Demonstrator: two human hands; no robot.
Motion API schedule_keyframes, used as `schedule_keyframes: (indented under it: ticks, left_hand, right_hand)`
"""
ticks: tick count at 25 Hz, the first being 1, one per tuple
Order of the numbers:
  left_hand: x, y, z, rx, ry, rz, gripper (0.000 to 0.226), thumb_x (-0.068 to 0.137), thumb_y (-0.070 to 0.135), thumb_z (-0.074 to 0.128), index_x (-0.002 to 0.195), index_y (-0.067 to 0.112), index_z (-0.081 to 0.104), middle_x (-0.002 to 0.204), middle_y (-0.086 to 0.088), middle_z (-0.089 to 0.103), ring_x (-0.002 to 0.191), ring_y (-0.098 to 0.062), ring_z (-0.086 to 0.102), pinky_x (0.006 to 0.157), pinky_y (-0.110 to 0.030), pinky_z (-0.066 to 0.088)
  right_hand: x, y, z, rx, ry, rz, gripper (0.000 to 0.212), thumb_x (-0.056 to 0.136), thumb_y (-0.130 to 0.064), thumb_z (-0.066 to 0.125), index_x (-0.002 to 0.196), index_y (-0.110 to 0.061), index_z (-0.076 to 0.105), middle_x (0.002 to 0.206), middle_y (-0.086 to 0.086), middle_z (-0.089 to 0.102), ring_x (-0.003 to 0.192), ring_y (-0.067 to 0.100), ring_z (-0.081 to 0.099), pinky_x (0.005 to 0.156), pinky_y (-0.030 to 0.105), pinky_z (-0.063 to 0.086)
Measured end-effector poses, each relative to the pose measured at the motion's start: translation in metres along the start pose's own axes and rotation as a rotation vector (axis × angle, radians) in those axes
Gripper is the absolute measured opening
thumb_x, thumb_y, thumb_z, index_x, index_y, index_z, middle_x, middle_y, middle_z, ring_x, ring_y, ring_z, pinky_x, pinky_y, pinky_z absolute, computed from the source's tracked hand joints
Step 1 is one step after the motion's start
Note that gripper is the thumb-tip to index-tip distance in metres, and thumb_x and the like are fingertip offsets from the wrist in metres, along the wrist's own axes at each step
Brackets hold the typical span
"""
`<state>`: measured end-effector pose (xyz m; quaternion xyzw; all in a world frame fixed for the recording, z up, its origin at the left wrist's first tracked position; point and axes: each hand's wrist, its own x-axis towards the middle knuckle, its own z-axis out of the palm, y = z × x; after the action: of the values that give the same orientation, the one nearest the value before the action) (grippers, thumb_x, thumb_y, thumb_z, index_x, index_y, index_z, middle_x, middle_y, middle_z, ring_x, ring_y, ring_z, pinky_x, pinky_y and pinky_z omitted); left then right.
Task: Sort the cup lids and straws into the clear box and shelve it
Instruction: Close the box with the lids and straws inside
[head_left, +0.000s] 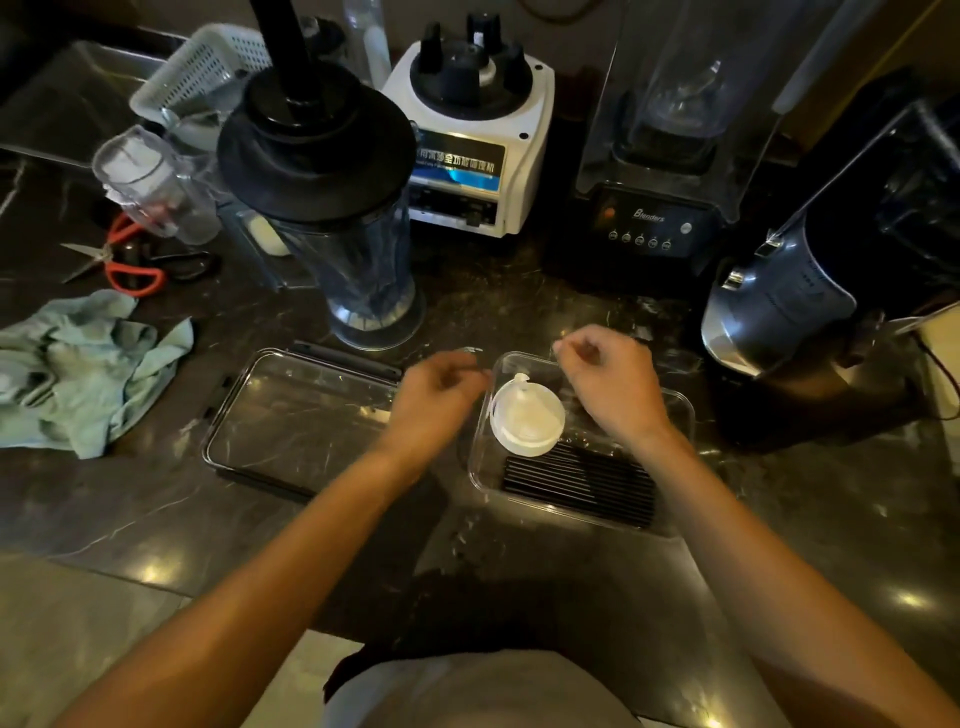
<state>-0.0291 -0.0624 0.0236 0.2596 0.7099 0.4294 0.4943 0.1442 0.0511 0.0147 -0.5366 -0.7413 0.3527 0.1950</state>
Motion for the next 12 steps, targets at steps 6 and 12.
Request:
schedule_keyframes:
  ticks: [6,12]
  left_hand:
    - [0.019,-0.035,-0.095,0.285,0.142,0.087,0.037,0.090,0.020,0.076,0.125,0.018,0.065,0.110,0.002,0.073,0.096,-0.012,0.070,0.088,-0.031,0.057]
    - [0.013,-0.096,-0.149,0.645,0.247,0.105,0.062,0.081,0.036,0.078,0.137,0.021,0.055,0.132,-0.009,0.064,0.122,-0.029,0.062,0.102,-0.049,0.052]
  right_hand:
    - [-0.003,-0.059,0.061,-0.149,-0.175,-0.294,0.033,0.095,-0.033,0.070,0.124,-0.019,0.072,0.117,-0.003,0.067,0.104,0.012,0.064,0.087,0.032,0.054]
    - [-0.031,-0.079,0.149,-0.378,-0.451,-0.411,0.046,0.097,-0.030,0.068,0.141,-0.017,0.061,0.142,0.001,0.057,0.129,0.019,0.054,0.101,0.029,0.044]
